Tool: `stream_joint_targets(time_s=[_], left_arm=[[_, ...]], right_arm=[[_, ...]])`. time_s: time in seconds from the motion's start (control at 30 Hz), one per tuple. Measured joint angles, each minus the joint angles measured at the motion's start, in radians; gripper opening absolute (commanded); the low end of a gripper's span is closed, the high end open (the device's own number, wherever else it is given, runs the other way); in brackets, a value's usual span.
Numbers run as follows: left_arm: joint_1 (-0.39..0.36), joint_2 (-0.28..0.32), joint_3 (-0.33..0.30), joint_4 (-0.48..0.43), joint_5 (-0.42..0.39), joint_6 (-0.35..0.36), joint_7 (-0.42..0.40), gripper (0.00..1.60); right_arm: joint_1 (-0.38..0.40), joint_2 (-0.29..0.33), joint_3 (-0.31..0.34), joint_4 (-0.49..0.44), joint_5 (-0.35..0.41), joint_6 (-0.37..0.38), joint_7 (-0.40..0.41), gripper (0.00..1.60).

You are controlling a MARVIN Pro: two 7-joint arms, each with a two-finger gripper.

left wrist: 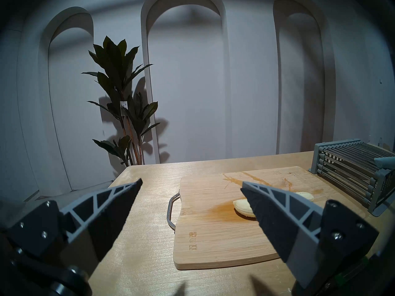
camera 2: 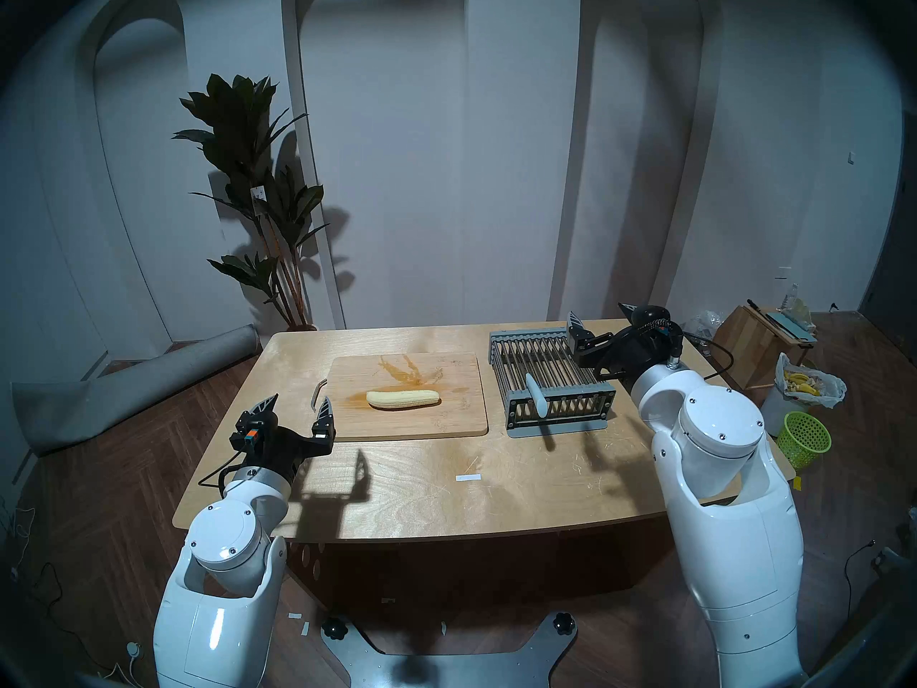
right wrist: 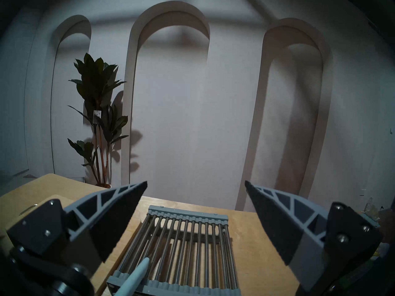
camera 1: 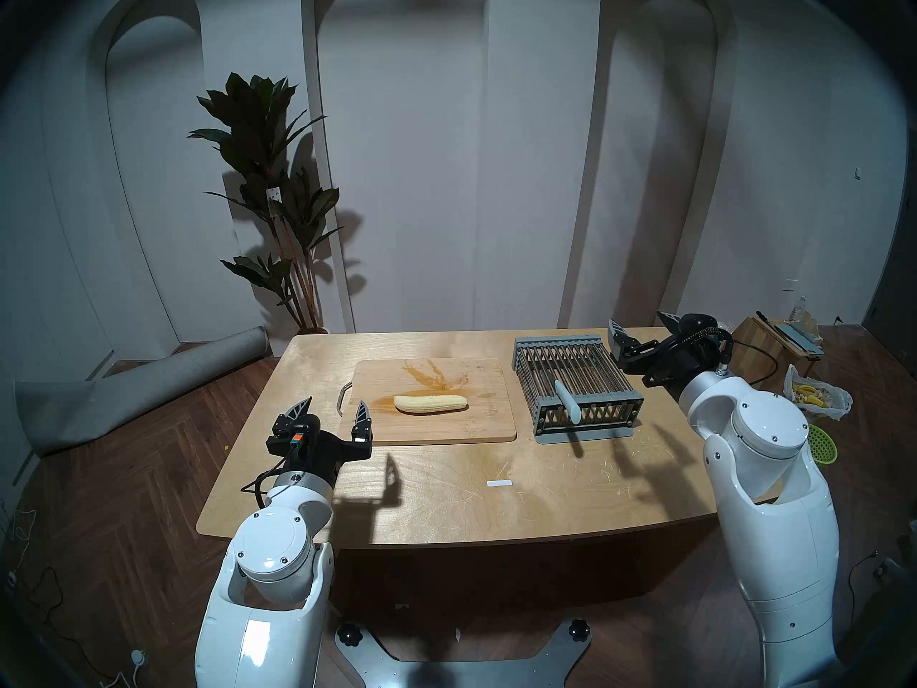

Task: Cut the banana into four pieces on the cutting board

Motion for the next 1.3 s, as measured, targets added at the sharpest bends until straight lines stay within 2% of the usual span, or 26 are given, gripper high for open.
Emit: stream_joint_targets(time_s=[0.17,0.37,0.57,0.77,0.93,1.3], left_arm=[[0.0,0.0,0.0,0.0,0.0,0.0,0.0,1.6],[0.0,0.0,0.0,0.0,0.0,0.0,0.0,1.6],[0.0,0.0,0.0,0.0,0.0,0.0,0.0,1.6],[0.0,0.0,0.0,0.0,0.0,0.0,0.0,1.6],[0.0,0.0,0.0,0.0,0.0,0.0,0.0,1.6],[0.001,0.0,0.0,0.0,0.0,0.0,0.0,1.6]], right_arm=[[-0.008,-0.026,-0.022,0.011,0.006,0.002,-0.029,1.6],[-0.002,-0.028,-0.04,0.013,0.012,0.102,-0.055,1.6],[0.005,-0.018,-0.051,0.009,0.012,0.151,-0.064,1.6],[0.007,-0.008,-0.057,0.008,0.015,0.165,-0.062,1.6],[0.006,-0.004,-0.057,0.009,0.022,0.145,-0.046,1.6],[-0.028,-0.016,-0.081,0.053,-0.028,-0.003,-0.026,1.6]])
